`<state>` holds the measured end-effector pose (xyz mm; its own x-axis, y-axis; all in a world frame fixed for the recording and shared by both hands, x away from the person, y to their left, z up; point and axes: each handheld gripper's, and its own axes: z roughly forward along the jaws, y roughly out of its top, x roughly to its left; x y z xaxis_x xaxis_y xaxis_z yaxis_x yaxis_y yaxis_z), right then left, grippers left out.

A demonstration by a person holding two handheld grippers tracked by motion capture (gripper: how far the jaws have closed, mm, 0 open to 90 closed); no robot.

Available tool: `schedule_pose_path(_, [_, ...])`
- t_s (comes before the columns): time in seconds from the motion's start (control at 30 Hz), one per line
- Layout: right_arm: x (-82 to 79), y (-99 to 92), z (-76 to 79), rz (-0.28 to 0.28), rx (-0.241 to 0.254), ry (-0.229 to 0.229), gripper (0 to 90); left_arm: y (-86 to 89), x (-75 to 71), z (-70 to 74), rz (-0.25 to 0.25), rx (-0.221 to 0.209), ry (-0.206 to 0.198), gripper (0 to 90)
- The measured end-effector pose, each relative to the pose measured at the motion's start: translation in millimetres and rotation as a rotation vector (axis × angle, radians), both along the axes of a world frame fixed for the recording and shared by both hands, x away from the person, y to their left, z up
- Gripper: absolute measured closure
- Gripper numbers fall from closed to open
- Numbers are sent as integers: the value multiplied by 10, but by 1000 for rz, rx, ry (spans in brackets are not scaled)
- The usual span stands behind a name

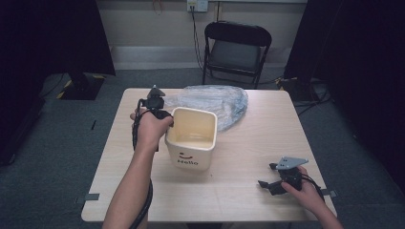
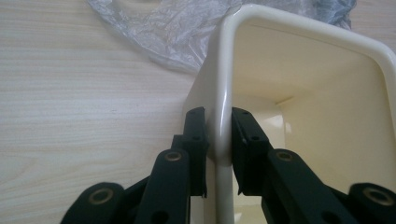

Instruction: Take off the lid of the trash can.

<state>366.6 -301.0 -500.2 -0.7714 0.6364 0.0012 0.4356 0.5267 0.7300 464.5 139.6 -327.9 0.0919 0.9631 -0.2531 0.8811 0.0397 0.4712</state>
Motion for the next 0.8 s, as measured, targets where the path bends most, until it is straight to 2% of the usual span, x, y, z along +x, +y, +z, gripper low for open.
schedule_pose_path(0.1, [0,0,0,-1,0,0,117,2,-11,37,6,-28,-10,766])
schedule_pose_path(0.2, [0,0,0,0,0,0,117,-11,-21,80,2,-32,-21,765])
schedule_pose_path(0.53, [0,0,0,0,0,0,117,22,-41,159,-1,-71,-12,766])
schedule_pose_path(0.63, [0,0,0,0,0,0,117,11,-42,191,-18,-119,-7,768])
schedule_pose_path(0.8, [0,0,0,0,1,0,117,-58,-52,242,-37,-125,-20,770])
